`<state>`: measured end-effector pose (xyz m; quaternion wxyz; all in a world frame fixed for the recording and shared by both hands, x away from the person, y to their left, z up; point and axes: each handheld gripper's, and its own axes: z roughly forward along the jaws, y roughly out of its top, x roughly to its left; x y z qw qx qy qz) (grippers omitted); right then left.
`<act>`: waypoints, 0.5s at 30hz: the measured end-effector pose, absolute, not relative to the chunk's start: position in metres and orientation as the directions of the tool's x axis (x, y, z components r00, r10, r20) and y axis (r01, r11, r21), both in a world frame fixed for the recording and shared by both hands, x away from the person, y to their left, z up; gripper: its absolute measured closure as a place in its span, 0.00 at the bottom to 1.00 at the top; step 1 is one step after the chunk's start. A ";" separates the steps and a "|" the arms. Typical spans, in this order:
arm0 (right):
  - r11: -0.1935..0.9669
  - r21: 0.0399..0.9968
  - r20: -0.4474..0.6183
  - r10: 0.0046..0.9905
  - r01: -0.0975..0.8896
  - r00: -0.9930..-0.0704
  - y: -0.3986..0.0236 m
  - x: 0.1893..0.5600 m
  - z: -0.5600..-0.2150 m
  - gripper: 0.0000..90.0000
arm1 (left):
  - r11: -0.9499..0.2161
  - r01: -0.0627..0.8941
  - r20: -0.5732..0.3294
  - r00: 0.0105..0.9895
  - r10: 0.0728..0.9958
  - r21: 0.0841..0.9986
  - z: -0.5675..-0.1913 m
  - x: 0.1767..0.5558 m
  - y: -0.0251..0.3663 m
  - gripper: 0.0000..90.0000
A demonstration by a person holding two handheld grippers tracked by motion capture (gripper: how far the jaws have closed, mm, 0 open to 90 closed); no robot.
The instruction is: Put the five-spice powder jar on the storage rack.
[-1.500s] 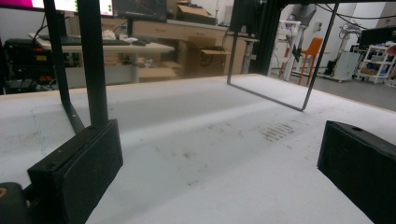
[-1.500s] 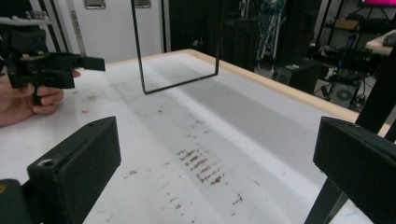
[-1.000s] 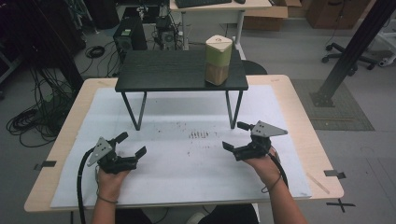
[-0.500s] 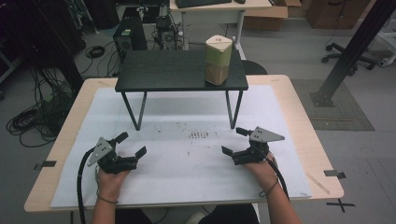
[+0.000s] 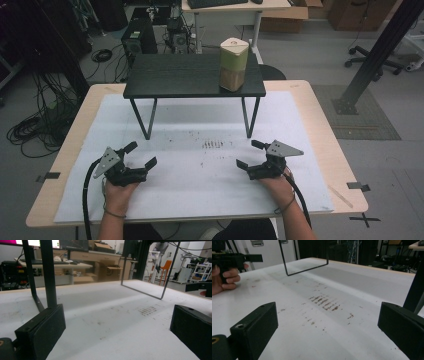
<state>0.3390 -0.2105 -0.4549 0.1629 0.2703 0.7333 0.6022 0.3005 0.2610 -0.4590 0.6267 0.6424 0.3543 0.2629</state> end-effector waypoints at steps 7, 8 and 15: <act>0.109 0.972 0.101 0.605 0.208 -0.790 -0.213 0.339 -0.457 0.02 | 0.036 0.124 -0.105 0.611 0.785 0.992 -0.459 0.300 0.261 0.00; 0.107 0.973 0.099 0.606 0.204 -0.790 -0.213 0.339 -0.457 0.02 | 0.036 0.124 -0.105 0.612 0.784 0.992 -0.459 0.300 0.261 0.00; 0.082 0.977 0.106 0.618 0.199 -0.779 -0.217 0.337 -0.458 0.02 | 0.023 0.120 -0.092 0.611 0.786 0.993 -0.459 0.298 0.260 0.00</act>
